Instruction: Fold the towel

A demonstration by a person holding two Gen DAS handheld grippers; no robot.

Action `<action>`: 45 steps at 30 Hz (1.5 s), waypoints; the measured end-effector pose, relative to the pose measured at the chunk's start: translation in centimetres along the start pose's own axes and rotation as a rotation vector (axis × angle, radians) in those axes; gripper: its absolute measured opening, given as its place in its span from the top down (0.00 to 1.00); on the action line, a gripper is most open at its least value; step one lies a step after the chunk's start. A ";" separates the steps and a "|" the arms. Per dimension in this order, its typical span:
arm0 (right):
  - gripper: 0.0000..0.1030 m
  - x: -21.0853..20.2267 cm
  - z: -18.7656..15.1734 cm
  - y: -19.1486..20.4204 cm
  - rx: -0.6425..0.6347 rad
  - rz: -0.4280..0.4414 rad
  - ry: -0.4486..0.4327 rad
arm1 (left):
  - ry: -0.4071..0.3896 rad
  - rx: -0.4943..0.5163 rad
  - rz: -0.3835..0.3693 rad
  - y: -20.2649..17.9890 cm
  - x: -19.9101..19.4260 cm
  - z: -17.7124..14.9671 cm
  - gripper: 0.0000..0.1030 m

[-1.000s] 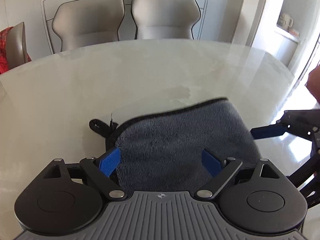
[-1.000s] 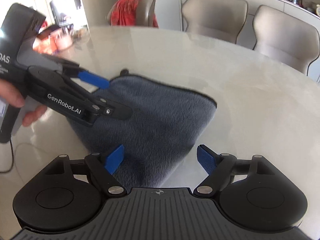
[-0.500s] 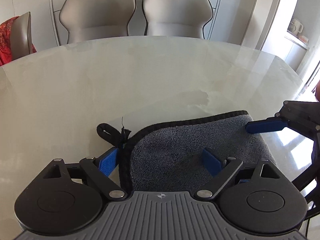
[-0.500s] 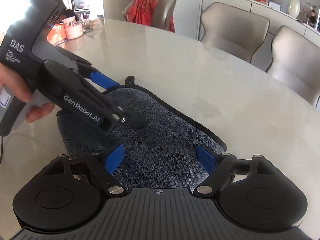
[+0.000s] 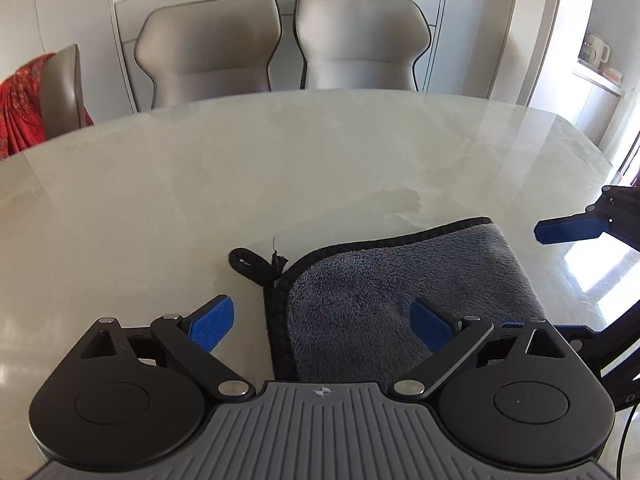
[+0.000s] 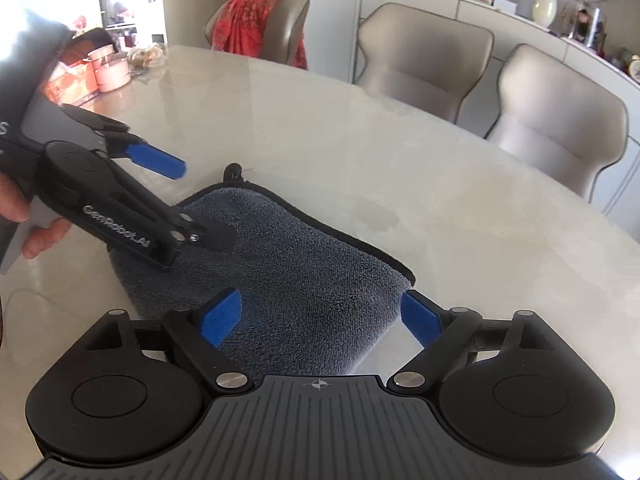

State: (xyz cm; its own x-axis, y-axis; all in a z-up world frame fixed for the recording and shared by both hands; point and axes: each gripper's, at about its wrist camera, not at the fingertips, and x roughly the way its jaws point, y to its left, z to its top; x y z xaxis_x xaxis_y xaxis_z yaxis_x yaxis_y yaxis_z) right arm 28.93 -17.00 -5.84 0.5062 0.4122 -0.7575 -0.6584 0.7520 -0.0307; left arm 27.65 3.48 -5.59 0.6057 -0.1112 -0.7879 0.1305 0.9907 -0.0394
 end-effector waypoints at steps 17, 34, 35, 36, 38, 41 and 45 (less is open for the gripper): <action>0.01 -7.9 -5.6 6.9 0.251 -0.119 0.066 | -0.002 -0.059 0.043 -1.9 -10.2 -7.9 0.05; 0.01 -13.6 -8.8 9.7 0.413 -0.226 -0.040 | -0.026 -0.136 0.066 -3.5 -14.8 -11.3 0.05; 0.01 -13.6 -8.8 9.8 0.428 -0.226 -0.039 | -0.028 -0.141 0.072 -3.5 -14.9 -11.3 0.05; 0.01 -13.6 -8.9 9.9 0.444 -0.226 -0.038 | -0.030 -0.145 0.078 -3.5 -15.0 -11.3 0.05; 0.01 -13.8 -9.1 10.2 0.457 -0.232 -0.042 | -0.031 -0.147 0.095 -3.6 -15.2 -11.3 0.05; 0.01 -14.1 -9.1 10.6 0.451 -0.268 -0.046 | -0.042 -0.145 0.112 -3.7 -15.7 -11.4 0.05; 0.01 -14.3 -9.1 11.0 0.456 -0.301 -0.041 | -0.054 -0.143 0.119 -3.8 -16.3 -11.6 0.05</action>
State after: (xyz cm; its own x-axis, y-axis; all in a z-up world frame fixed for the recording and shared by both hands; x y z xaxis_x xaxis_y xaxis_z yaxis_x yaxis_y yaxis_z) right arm 9.38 -19.31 -1.23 0.6620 0.1572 -0.7329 -0.1778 0.9828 0.0502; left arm 8.14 2.41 0.30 0.6522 0.0070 -0.7581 -0.0545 0.9978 -0.0378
